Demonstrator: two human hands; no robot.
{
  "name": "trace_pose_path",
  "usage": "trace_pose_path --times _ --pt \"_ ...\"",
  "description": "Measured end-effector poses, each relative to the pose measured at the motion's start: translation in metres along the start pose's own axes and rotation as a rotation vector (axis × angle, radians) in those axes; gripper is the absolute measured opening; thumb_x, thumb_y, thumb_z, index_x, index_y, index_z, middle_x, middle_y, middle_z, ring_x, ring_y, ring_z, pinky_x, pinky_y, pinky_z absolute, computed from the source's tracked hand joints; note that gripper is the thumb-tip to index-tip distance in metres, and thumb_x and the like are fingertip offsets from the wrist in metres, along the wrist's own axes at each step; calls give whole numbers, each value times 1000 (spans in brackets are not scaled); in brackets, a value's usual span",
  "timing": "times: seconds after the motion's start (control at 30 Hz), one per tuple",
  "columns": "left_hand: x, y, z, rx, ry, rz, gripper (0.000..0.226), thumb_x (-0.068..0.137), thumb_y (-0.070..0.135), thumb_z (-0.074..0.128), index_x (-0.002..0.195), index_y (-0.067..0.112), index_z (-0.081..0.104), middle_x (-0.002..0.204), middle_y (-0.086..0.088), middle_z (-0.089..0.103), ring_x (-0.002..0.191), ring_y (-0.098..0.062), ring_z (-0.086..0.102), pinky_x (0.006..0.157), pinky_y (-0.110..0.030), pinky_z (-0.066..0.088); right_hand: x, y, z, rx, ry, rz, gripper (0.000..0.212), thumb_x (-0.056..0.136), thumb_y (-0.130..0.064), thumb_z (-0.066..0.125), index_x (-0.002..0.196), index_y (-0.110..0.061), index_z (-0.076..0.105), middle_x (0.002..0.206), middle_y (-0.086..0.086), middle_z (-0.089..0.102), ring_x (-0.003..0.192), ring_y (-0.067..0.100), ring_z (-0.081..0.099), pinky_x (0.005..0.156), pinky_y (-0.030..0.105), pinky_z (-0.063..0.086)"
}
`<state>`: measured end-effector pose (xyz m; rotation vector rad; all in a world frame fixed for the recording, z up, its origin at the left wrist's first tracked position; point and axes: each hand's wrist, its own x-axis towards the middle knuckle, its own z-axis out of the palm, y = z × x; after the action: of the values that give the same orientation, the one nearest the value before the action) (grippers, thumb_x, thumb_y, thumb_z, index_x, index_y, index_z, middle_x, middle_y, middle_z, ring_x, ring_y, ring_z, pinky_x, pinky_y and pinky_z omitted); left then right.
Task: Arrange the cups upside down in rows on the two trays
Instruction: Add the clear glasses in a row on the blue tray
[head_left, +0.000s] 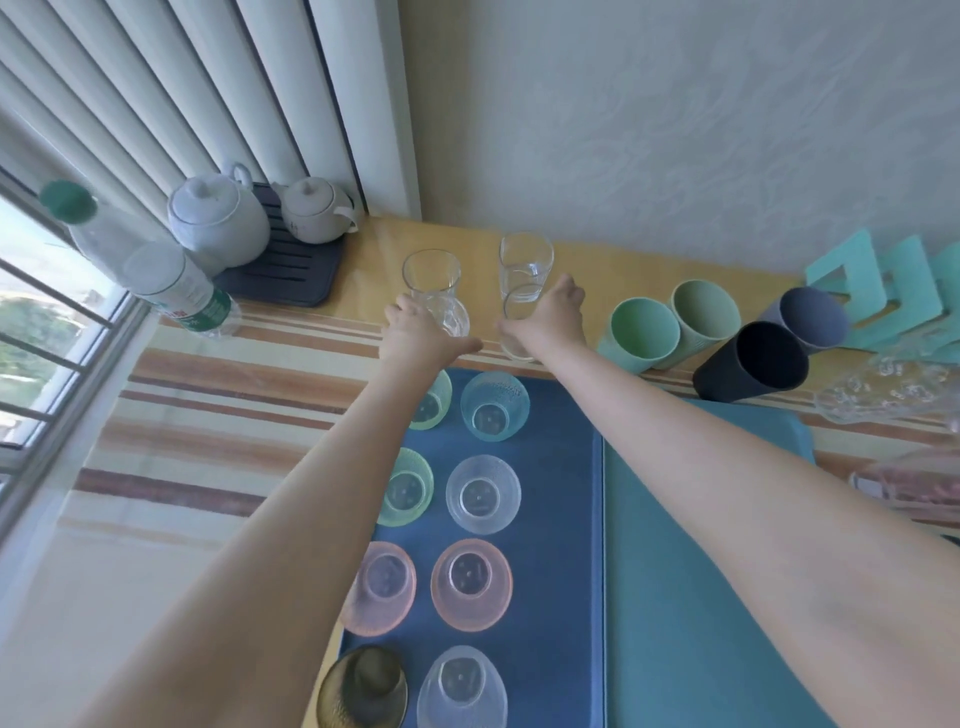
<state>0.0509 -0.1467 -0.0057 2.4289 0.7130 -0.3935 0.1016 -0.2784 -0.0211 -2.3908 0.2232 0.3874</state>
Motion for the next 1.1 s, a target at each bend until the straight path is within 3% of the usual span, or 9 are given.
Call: trace_pose_path --times 0.17,0.33,0.57,0.73,0.97,1.1 --pt "6 -4 12 -15 62 -9 98 65 44 77 133 -2 22 130 -15 37 119 -30 46 95 -38 42 4 8 3 -12 -29 7 79 69 -23 76 130 -6 29 133 13 37 116 32 48 87 40 47" --pt "2 -2 4 -103 84 1 82 68 33 74 129 3 29 129 -14 41 114 -32 49 90 -38 42 -5 7 -5 -16 -5 -23 72 70 -20 73 129 -9 33 132 10 42 111 29 52 75 33 44" --pt "-45 11 -43 -131 197 220 79 67 33 73 131 11 32 133 -6 44 115 -24 48 79 -26 31 -54 15 -47 73 53 -291 71 69 -28 77 127 -15 38 127 3 47 108 17 49 77 21 34" --pt "-98 15 -61 -98 192 325 77 64 30 76 127 14 36 125 -3 48 108 -24 52 81 -28 38 -83 46 -67 70 -25 -308 72 66 -21 79 126 -13 41 125 1 49 111 13 45 84 19 30" --pt "-180 17 -5 -12 53 551 69 59 25 72 121 17 42 109 -1 51 96 -25 55 72 -32 42 -76 78 -70 -31 -239 -321 76 64 -22 82 126 -17 38 124 0 48 114 18 49 91 26 38" --pt "-198 13 49 141 -28 634 81 40 30 78 113 13 49 94 -2 61 78 -23 63 67 -28 49 -71 81 -68 -130 -297 -388 79 66 -21 80 130 -15 35 133 4 44 118 17 45 93 25 35"
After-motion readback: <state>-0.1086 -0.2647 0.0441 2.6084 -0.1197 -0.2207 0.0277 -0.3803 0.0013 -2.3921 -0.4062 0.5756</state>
